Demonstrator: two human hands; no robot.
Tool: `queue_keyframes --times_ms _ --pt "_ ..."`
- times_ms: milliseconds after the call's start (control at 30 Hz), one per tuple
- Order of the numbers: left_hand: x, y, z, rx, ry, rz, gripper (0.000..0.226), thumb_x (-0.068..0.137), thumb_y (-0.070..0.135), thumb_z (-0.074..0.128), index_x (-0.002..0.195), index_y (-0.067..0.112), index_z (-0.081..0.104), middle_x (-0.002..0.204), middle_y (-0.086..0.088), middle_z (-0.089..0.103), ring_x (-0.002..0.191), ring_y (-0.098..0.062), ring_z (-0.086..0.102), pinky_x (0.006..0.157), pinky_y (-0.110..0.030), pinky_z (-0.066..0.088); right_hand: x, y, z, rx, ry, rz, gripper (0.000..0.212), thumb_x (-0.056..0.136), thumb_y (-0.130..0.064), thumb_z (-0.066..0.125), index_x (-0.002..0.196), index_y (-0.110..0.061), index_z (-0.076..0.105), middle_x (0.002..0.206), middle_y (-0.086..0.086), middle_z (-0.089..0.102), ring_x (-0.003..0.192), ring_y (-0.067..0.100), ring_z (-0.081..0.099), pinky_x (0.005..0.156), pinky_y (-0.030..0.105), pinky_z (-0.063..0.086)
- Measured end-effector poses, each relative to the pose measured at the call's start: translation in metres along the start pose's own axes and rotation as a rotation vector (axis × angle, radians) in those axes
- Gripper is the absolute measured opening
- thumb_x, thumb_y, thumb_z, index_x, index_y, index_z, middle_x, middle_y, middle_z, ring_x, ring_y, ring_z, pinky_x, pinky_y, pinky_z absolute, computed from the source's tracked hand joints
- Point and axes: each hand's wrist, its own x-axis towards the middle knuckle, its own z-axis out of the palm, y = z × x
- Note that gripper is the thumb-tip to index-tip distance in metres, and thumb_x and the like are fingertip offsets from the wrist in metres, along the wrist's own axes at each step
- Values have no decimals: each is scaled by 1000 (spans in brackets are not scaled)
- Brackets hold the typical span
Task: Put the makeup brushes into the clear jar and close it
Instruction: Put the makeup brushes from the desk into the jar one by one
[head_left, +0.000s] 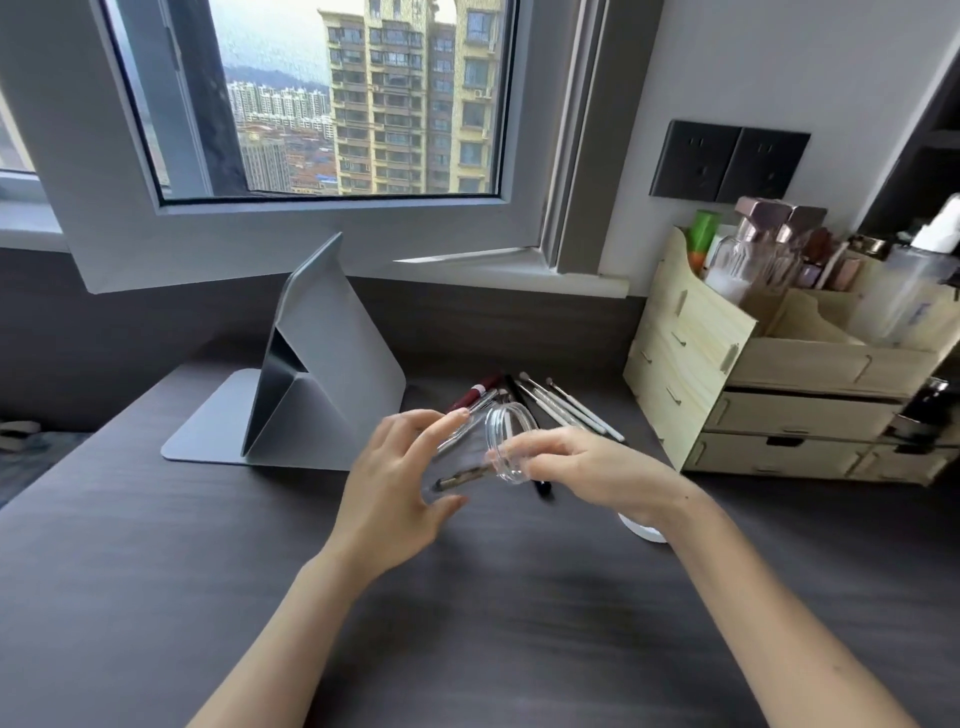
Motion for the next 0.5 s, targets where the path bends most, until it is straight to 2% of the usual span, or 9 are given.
queue_keyframes --times_ms 67,100,200,267,300,400,500 --pt "-1 0 1 7 -18 16 84 56 24 84 130 25 45 116 -3 58 107 -17 47 90 -17 33 -4 7 -6 -23 -50 -1 38 93 -13 45 118 -35 62 131 -11 58 124 2 48 108 26 34" --pt "-1 -1 0 1 -17 8 85 56 24 85 130 24 45 117 -4 58 107 -17 46 90 -15 31 -5 9 -9 0 -14 -30 39 93 -10 44 118 -34 63 129 -10 60 121 3 50 106 25 37" --pt "2 -2 -2 -25 21 -49 86 56 22 86 130 25 44 118 -4 59 107 -17 47 87 -13 31 -1 20 -13 215 332 -63 30 90 -6 49 98 -23 73 109 4 72 100 18 65 88 28 49" --pt "3 -4 -4 -43 52 -74 84 56 23 84 131 24 44 118 -3 59 107 -18 48 87 -15 32 13 35 -11 51 598 14 16 85 -14 58 85 -19 72 92 8 74 89 23 68 77 31 50" --pt "4 -4 -4 -51 64 -86 83 56 25 82 131 23 44 118 -3 59 107 -18 48 87 -16 32 21 42 -7 -114 649 67 10 82 -21 62 84 -19 71 88 6 74 88 23 68 77 32 50" --pt "4 -3 -5 -80 100 -123 82 56 26 78 130 24 43 117 -2 59 106 -17 49 88 -17 33 40 55 12 -442 578 213 34 78 -42 66 100 -17 63 95 3 71 94 23 64 79 31 47" --pt "3 -5 -5 -109 123 -164 82 56 27 79 130 23 44 118 -1 58 106 -19 52 90 -12 32 54 60 22 -523 573 272 43 78 -41 68 105 -11 54 104 10 68 102 31 61 79 34 46"
